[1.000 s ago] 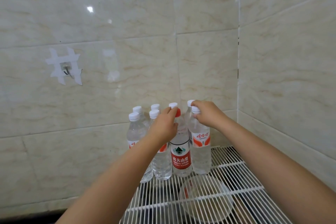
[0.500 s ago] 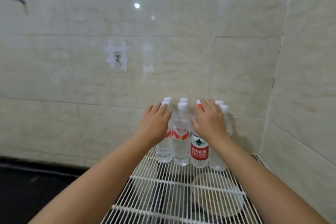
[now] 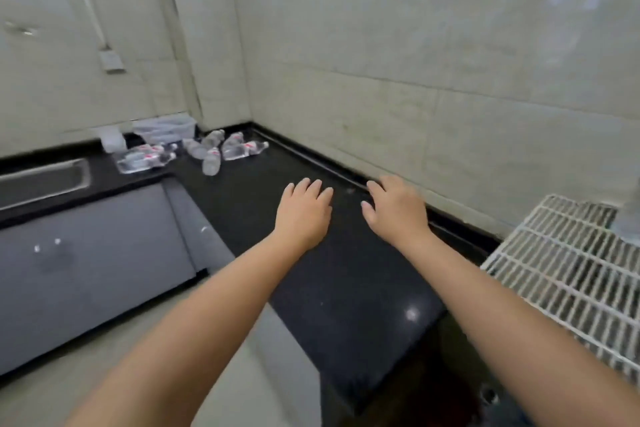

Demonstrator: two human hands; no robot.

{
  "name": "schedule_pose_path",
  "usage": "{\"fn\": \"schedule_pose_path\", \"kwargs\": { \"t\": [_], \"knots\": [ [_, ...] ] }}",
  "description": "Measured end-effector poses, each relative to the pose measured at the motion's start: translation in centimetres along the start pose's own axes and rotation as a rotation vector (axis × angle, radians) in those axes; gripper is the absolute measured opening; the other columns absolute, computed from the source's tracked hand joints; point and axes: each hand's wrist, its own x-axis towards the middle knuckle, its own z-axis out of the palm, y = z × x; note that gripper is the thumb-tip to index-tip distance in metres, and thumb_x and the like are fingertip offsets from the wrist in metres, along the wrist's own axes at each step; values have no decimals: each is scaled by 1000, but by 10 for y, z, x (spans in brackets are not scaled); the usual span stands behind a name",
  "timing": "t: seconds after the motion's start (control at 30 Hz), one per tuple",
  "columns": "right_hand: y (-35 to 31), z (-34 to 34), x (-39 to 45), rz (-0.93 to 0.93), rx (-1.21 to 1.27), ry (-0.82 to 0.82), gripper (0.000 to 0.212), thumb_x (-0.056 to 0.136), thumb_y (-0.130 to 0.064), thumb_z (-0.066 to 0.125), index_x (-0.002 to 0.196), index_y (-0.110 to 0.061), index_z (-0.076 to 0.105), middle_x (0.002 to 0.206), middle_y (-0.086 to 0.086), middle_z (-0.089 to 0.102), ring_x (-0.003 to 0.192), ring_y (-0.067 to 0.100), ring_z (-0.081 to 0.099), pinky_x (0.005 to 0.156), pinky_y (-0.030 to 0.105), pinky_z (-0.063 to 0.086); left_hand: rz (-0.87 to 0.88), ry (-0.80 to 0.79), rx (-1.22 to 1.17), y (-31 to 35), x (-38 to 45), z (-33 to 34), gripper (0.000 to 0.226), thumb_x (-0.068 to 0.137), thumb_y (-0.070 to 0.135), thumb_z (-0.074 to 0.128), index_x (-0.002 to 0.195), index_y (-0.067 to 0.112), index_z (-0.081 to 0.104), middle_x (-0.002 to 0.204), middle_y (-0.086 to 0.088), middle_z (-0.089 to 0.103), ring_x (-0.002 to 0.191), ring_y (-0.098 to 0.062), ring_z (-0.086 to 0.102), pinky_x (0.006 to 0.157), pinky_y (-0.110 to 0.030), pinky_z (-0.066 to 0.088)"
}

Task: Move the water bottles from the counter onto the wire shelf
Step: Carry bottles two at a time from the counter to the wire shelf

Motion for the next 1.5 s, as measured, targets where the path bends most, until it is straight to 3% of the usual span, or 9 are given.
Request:
{"fn": "schedule_pose_path", "kwargs": {
  "t": [0.17, 0.37, 0.6, 0.73, 0.83, 0.9, 1.0, 1.07, 1.5],
  "knots": [
    [-141, 70, 42, -11, 137, -73, 33, 85, -21, 57, 108, 3, 59, 107, 21, 62, 103, 38, 56, 87, 43, 45, -135, -69, 61, -149, -39, 23, 40, 98, 29, 35, 135, 13, 40, 145, -7, 39, 136, -27, 31, 110, -39, 26],
    [-287, 134, 87, -63, 275, -122, 27, 84, -18, 57, 97, 6, 60, 97, 24, 63, 96, 41, 58, 80, 44, 45, -233, -199, 55, -294, -83, 53, 39, 98, 26, 35, 133, 10, 41, 139, -10, 44, 126, -30, 40, 102, -37, 34],
    [-388, 221, 124, -130, 248, -328, 33, 88, -25, 52, 109, 0, 57, 113, 19, 60, 109, 34, 53, 89, 40, 42, -392, -360, -16, -409, -96, 120, 36, 99, 29, 36, 129, 12, 45, 130, -8, 50, 120, -29, 43, 97, -36, 37],
    [-419, 279, 176, -191, 178, -315, 37, 40, -26, 89, 62, -7, 66, 61, 12, 68, 57, 29, 67, 48, 33, 54, -427, -386, -37, -467, -62, 160, 38, 99, 30, 34, 132, 14, 41, 135, -6, 45, 126, -27, 38, 101, -35, 34],
    [-432, 331, 233, -143, 229, -355, 40, 30, -28, 90, 59, -11, 69, 55, 6, 68, 49, 24, 66, 44, 31, 54, -443, -401, -31, -516, -17, 182, 41, 99, 30, 33, 137, 13, 37, 145, -7, 38, 135, -27, 30, 108, -35, 30],
    [-439, 351, 272, -152, 211, -399, 36, 39, -27, 89, 62, -8, 69, 60, 8, 68, 55, 26, 67, 49, 35, 55, -465, -448, -32, -549, 16, 193, 43, 100, 30, 33, 139, 11, 35, 151, -8, 31, 140, -27, 25, 112, -36, 26],
    [-444, 377, 331, -103, 305, -513, 35, 82, -25, 62, 106, 0, 62, 110, 20, 64, 106, 35, 58, 91, 43, 46, -484, -487, -26, -595, 64, 207, 44, 100, 30, 33, 139, 10, 34, 153, -10, 28, 142, -28, 22, 114, -37, 24],
    [-445, 397, 367, -86, 303, -522, 39, 91, -25, 48, 121, -2, 53, 129, 18, 53, 122, 32, 46, 103, 40, 36, -484, -487, -28, -622, 94, 217, 45, 100, 31, 33, 141, 10, 32, 154, -9, 25, 144, -27, 19, 116, -37, 21],
    [-438, 523, 578, 156, 241, -411, 34, 86, -22, 55, 111, 0, 59, 112, 17, 63, 107, 37, 55, 87, 41, 46, -156, -455, -54, -757, 319, 326, 47, 101, 31, 32, 143, 11, 29, 153, -8, 26, 143, -26, 19, 117, -38, 17]
  ]
}}
